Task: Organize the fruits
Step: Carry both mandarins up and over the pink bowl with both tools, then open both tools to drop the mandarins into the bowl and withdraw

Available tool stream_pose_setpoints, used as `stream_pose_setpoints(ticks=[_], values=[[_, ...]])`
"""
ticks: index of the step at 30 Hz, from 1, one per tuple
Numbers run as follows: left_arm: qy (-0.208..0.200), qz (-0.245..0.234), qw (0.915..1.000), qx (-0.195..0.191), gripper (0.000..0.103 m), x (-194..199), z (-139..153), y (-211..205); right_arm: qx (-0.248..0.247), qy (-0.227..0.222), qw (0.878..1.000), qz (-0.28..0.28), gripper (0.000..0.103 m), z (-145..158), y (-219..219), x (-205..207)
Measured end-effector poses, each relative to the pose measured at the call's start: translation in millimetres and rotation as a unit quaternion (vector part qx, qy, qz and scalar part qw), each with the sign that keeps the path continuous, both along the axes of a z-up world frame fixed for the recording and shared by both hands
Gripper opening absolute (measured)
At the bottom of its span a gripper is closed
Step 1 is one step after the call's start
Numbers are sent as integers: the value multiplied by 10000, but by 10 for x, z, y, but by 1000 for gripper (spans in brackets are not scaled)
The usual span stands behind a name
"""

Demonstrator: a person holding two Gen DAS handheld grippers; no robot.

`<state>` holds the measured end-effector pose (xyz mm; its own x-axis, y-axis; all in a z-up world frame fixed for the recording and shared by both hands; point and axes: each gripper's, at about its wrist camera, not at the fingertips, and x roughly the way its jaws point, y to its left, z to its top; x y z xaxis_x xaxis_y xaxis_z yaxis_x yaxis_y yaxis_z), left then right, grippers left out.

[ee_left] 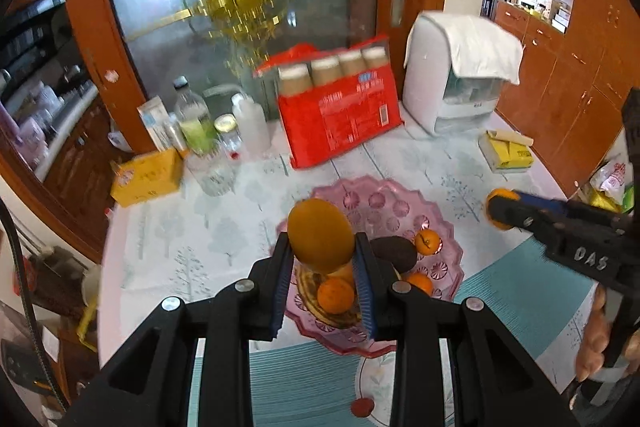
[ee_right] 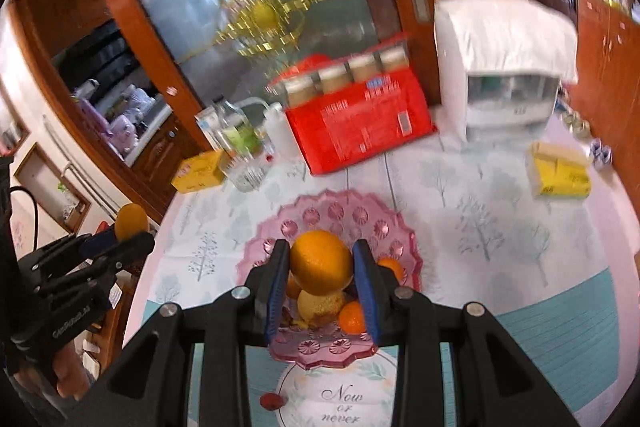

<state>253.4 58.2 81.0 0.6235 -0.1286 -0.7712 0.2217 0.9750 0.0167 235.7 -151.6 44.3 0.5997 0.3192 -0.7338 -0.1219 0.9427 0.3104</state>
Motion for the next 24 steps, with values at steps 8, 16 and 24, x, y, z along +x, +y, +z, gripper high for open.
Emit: stream_pose_setpoints(ticks=[8, 16, 24], values=[[801, -328, 9959, -245, 28, 557, -853, -226, -42, 1021, 9945, -214, 33, -850, 45, 356], [1314, -581, 9894, -228, 28, 842, -1442, -493, -120, 1546, 9871, -388, 33, -1304, 10, 487], [1439, -668, 9873, -59, 29, 875, -1622, -581, -266, 1695, 9839, -504, 34, -1437, 14, 544]])
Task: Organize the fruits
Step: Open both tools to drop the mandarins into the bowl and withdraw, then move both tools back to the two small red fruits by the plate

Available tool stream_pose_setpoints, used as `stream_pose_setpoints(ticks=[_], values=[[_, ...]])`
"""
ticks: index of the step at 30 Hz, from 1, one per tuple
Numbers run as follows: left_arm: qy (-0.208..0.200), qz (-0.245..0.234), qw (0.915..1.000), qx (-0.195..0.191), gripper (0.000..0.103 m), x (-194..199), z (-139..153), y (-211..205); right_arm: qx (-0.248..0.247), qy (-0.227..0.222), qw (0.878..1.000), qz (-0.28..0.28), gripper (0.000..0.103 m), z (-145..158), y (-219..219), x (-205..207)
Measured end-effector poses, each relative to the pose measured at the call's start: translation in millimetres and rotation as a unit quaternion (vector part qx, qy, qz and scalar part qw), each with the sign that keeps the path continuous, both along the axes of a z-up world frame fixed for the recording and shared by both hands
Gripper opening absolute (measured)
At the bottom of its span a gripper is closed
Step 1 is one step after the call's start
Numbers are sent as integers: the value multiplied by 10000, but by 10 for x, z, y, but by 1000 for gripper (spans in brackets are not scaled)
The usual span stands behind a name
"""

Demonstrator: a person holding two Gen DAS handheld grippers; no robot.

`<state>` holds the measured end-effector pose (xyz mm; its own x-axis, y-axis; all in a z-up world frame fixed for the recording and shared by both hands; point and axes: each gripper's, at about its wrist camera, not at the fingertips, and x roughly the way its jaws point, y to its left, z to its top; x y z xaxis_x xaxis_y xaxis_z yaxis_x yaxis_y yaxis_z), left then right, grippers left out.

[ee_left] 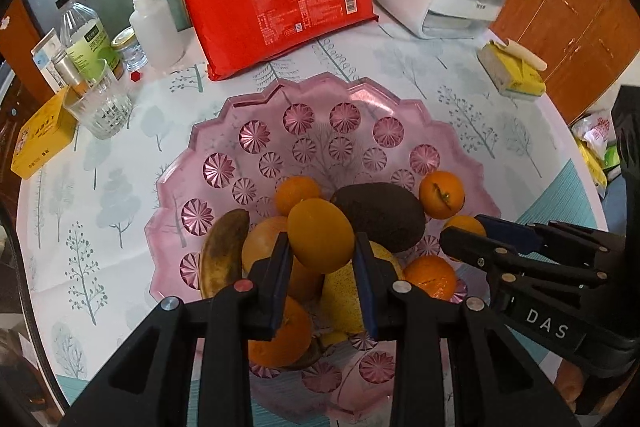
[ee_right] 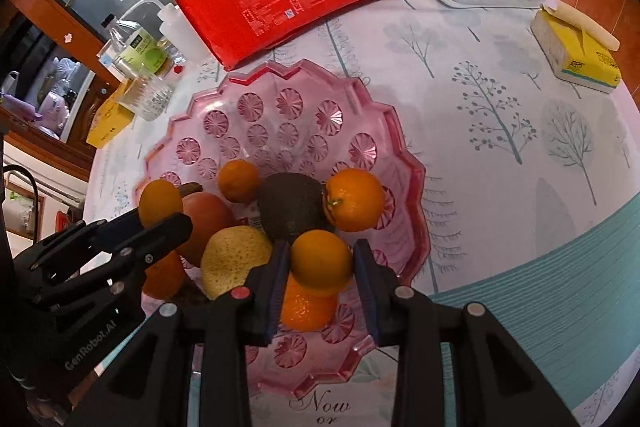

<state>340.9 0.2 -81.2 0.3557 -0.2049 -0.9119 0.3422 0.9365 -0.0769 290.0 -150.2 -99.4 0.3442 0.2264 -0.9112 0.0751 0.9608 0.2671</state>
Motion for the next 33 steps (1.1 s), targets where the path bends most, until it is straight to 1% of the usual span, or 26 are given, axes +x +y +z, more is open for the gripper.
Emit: stream_pose_setpoints(ticks=[2, 4, 6, 8, 18, 33], values=[[-25, -26, 10000, 38, 30, -17, 1, -8, 21, 69, 10000, -10, 35, -17, 6, 5], [-76, -31, 10000, 40, 34, -36, 32, 8, 14, 61, 10000, -9, 41, -8, 8, -2], [-127, -22, 9999, 57, 36, -62, 69, 18, 6, 28, 10000, -27, 43, 17, 5, -19], [-167, 0, 9998, 84, 40, -85, 93, 38, 42, -8, 10000, -46, 43, 47, -7, -37], [-349, 223, 9991, 35, 41, -285, 343, 224, -17, -348, 9994, -58, 43, 321, -51, -212], [-822, 501, 9953, -33, 46, -832, 936, 381, 37, -1002, 9950, 10, 43, 898, -113, -691]])
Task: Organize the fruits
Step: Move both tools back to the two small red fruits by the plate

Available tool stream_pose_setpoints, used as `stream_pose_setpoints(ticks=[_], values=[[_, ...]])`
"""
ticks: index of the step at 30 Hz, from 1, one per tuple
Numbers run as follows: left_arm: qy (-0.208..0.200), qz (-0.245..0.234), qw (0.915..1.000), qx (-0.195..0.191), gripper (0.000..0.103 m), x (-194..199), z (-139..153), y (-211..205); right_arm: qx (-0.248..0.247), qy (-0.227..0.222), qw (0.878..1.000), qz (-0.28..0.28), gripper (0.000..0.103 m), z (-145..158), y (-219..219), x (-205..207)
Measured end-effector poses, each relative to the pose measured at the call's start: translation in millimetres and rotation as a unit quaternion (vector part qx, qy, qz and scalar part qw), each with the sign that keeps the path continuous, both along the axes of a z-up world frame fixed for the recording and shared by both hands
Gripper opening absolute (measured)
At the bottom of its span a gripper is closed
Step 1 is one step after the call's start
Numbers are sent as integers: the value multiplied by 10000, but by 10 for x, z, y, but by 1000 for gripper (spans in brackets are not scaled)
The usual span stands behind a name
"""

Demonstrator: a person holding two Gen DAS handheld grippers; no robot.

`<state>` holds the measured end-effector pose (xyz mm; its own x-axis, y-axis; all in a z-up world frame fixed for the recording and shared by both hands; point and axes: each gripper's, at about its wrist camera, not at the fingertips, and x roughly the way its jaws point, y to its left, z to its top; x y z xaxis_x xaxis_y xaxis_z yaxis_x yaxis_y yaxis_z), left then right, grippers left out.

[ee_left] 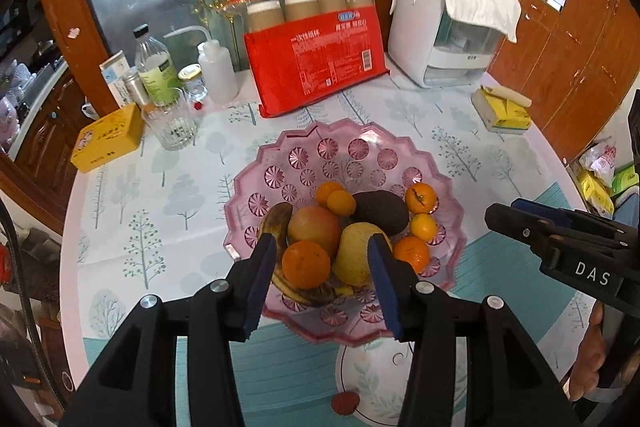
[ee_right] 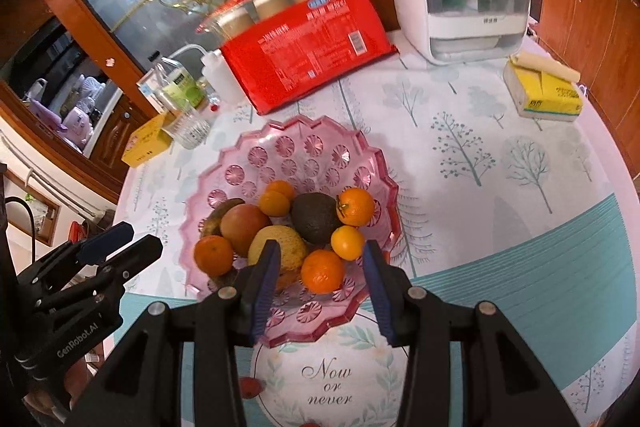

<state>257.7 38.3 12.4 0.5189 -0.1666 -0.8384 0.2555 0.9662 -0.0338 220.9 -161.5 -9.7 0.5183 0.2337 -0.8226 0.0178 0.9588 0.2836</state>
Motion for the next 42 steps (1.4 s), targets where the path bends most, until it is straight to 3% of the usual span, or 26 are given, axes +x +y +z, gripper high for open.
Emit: stream_pose_setpoints(ticks=[10, 20, 24, 38, 42], values=[[-277, 121, 9995, 59, 48, -490, 270, 7, -111, -350, 9992, 133, 43, 238, -21, -403], [-315, 146, 9991, 228, 51, -921, 169, -25, -421, -422, 9968, 527, 43, 152, 85, -851], [-250, 122, 9992, 300, 56, -1094, 9, -11, -502, -363, 9952, 753, 43, 11, 141, -1013], [628, -251, 9963, 523, 56, -1453, -1040, 135, -759, 263, 9875, 1358, 43, -854, 362, -1431], [776, -364, 9947, 560, 56, -1485, -1213, 167, -723, 489, 9851, 1482, 43, -1069, 410, -1510]])
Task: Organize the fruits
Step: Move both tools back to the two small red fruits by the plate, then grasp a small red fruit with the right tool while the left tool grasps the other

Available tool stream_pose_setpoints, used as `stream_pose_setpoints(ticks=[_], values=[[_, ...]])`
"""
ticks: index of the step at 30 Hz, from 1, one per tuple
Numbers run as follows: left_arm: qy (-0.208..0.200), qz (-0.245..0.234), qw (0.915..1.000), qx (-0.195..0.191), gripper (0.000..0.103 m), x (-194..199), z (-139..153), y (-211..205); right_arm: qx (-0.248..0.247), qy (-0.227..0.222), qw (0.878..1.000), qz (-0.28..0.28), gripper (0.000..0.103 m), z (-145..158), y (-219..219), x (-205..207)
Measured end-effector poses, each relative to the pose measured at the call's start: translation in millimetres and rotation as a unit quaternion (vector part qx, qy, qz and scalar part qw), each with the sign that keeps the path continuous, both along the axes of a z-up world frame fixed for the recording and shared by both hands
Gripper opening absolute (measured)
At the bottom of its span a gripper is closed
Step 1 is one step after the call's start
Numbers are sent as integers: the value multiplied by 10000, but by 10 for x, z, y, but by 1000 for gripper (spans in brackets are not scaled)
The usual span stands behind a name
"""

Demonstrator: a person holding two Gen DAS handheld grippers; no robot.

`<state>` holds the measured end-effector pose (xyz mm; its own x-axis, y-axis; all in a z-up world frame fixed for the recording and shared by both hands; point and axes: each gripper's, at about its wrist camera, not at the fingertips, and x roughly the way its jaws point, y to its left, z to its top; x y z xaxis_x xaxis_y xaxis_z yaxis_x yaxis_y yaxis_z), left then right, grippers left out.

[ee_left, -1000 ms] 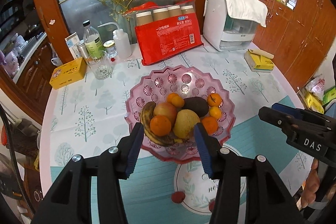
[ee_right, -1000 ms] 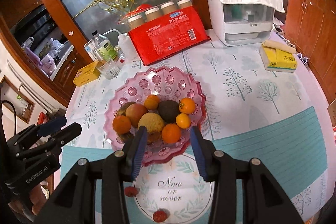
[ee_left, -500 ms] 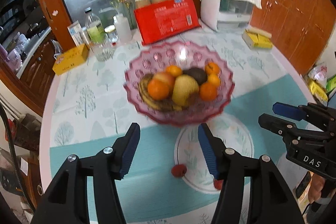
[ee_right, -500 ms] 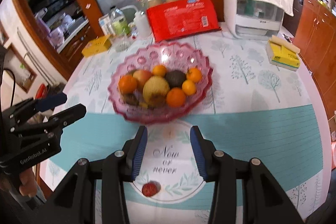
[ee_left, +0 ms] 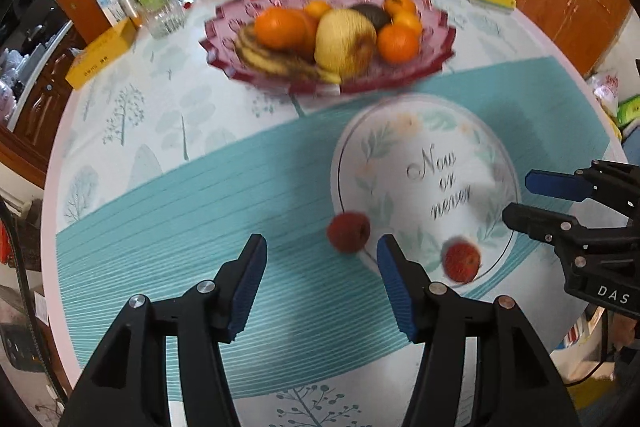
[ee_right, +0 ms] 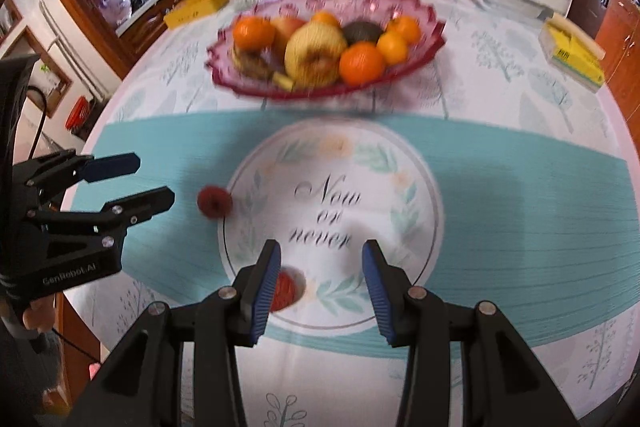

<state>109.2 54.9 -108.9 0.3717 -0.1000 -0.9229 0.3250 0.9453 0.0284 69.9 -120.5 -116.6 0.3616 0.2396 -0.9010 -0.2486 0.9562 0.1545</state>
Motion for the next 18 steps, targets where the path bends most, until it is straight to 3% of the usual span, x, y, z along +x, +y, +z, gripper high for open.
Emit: stream_pose_setpoints(ticks=[11, 18], values=[[206, -59, 9998, -41, 56, -12, -249, 17, 25, 410, 9987, 315, 43, -332, 218, -74], [300, 76, 9994, -164, 56, 87, -337, 76, 198, 476, 9974, 500, 43, -384, 327, -54]])
